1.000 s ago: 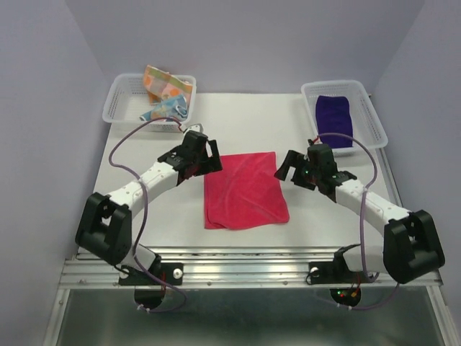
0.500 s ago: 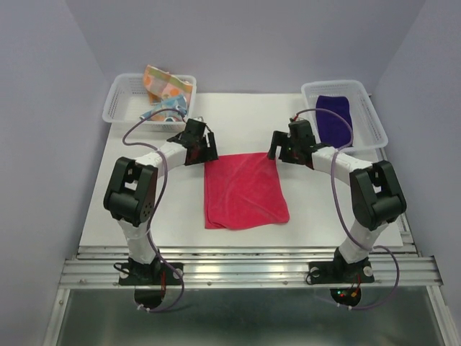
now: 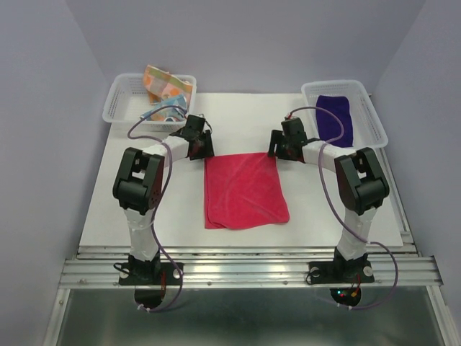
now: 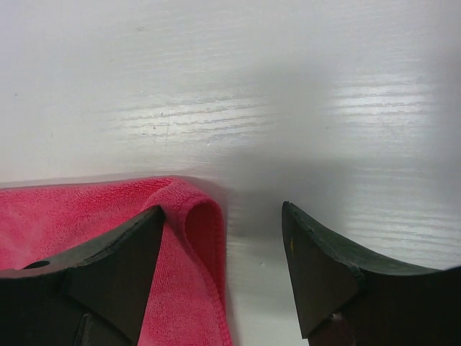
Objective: Fold and stack the towels
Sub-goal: Fold the towel
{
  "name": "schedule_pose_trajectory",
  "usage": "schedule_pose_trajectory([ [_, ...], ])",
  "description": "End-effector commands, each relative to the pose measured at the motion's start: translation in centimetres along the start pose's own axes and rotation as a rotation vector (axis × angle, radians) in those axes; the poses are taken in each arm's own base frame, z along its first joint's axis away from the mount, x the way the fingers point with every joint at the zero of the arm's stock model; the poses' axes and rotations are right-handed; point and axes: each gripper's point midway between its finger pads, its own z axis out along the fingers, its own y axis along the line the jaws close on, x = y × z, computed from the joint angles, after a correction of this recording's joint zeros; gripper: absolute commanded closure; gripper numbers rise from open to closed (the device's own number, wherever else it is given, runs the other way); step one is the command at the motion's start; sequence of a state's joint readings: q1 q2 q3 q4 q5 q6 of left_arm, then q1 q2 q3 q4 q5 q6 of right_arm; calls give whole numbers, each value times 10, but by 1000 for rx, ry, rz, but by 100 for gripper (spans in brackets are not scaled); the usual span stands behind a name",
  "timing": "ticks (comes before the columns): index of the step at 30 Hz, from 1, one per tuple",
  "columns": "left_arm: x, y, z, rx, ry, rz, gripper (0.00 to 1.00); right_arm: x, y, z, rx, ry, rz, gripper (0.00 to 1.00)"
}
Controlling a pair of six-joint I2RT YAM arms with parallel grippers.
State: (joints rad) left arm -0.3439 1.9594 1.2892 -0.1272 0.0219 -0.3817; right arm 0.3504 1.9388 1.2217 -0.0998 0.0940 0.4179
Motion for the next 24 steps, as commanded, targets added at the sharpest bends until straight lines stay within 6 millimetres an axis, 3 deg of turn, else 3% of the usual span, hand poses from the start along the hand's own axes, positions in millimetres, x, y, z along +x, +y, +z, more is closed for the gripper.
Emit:
schedule_pose_trajectory([
  [1,-9,-3,5,16,-8,16,52,-20,7,4,-5,-56,0,28],
  [6,1,-6,11,44,22,15,75,-24,13,6,-26,-63,4,33],
  [7,5,-5,12,46,30,14,85,-25,14,7,-27,-63,5,36],
  [11,13,-3,13,51,44,10,100,-24,16,11,-39,-52,3,40],
  [22,-4,-13,-12,98,-30,27,100,-14,25,11,-95,-19,16,62],
  [24,-8,-17,-20,122,-49,31,100,-10,25,10,-110,-19,16,73],
])
